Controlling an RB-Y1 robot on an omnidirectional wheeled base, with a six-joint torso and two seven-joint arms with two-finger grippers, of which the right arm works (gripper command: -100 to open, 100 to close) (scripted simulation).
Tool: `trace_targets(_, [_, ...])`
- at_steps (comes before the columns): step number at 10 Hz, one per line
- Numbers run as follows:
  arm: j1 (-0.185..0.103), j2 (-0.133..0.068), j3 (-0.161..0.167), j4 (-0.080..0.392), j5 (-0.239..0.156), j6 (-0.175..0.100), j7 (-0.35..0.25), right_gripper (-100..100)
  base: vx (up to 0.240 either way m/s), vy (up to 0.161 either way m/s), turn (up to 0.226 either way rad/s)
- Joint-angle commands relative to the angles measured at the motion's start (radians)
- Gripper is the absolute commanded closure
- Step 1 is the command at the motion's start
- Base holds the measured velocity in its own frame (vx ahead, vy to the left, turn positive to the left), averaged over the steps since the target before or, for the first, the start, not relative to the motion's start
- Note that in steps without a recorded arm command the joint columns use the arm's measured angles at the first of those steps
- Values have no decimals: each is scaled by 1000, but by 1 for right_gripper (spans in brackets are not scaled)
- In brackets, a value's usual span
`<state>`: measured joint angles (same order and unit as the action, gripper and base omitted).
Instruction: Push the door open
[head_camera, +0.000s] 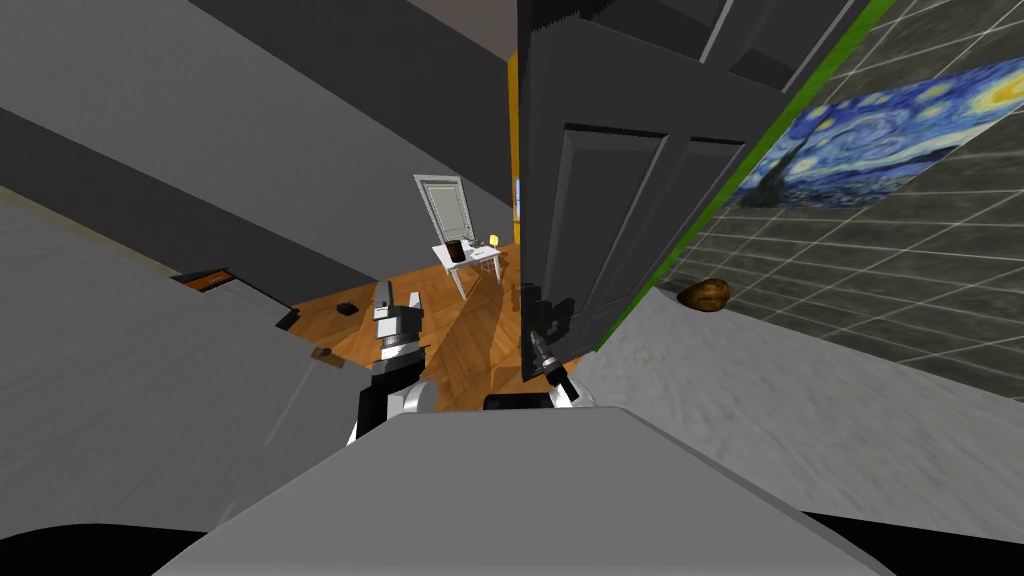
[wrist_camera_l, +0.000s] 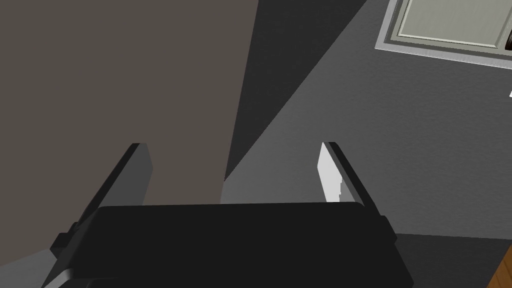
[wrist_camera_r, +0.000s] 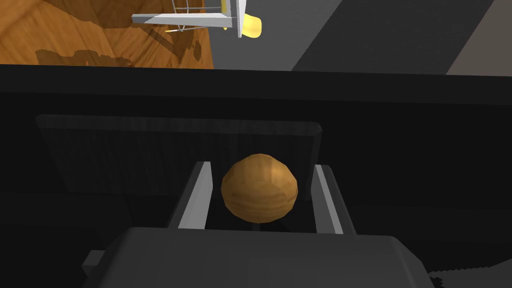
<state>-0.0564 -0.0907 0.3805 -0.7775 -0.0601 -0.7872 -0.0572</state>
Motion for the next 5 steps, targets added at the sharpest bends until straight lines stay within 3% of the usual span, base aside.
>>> trace_targets(1, [0, 0, 0, 0, 0, 1, 0, 100, -26, -11, 15])
trace_targets(5, [0, 0, 0, 0, 0, 1, 0, 100, -9, -4, 0])
